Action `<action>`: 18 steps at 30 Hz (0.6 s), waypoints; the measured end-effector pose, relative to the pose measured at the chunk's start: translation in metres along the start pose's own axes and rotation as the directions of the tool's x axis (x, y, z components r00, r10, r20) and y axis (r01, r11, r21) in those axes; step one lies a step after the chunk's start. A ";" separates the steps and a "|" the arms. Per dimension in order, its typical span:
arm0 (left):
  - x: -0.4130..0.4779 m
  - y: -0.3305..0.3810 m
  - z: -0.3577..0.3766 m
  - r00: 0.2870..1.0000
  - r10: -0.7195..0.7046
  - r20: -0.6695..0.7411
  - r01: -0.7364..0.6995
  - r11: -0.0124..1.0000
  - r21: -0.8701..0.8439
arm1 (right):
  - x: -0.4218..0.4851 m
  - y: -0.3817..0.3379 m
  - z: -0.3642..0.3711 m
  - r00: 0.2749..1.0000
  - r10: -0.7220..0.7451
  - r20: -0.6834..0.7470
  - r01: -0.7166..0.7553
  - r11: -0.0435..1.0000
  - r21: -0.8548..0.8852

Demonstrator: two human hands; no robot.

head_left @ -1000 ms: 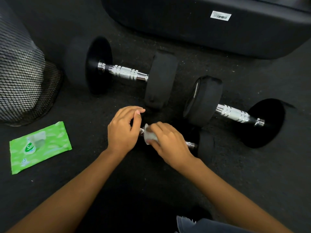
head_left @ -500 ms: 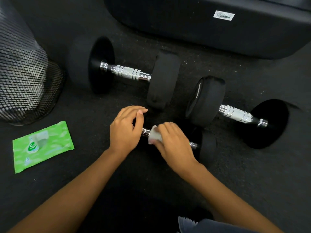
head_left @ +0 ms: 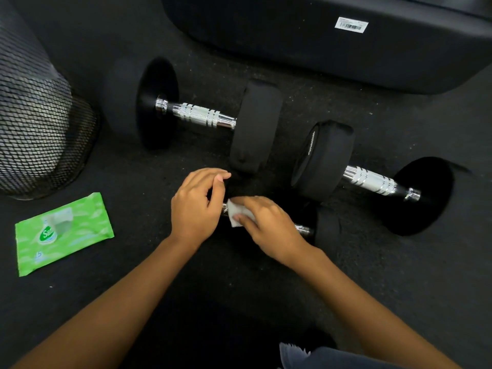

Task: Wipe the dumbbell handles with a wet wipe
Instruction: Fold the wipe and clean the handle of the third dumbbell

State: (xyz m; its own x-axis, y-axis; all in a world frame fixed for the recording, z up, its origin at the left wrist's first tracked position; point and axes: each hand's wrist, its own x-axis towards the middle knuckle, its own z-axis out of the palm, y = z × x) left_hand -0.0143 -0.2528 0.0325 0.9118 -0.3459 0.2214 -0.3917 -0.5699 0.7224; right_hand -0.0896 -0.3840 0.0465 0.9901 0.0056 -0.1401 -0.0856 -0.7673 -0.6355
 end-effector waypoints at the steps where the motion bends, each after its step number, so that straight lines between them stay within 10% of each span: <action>1: 0.000 0.000 0.000 1.000 -0.001 -0.001 0.001 1.000 0.001 | 0.001 0.002 -0.001 1.000 0.019 0.012 -0.019 1.000 -0.011; 7: 0.000 0.000 0.000 1.000 0.001 0.001 -0.001 1.000 0.007 | 0.033 -0.006 0.001 0.960 0.198 0.197 -0.208 0.978 0.032; 18: 0.000 0.002 0.000 1.000 0.000 -0.001 0.000 1.000 -0.008 | 0.014 -0.009 0.015 0.988 -0.033 -0.148 0.019 0.995 -0.100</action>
State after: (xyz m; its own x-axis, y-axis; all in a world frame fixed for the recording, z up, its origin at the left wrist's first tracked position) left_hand -0.0150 -0.2540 0.0336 0.9120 -0.3450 0.2219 -0.3905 -0.5644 0.7273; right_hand -0.0765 -0.3681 0.0388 0.9980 -0.0638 -0.0050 -0.0556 -0.8271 -0.5593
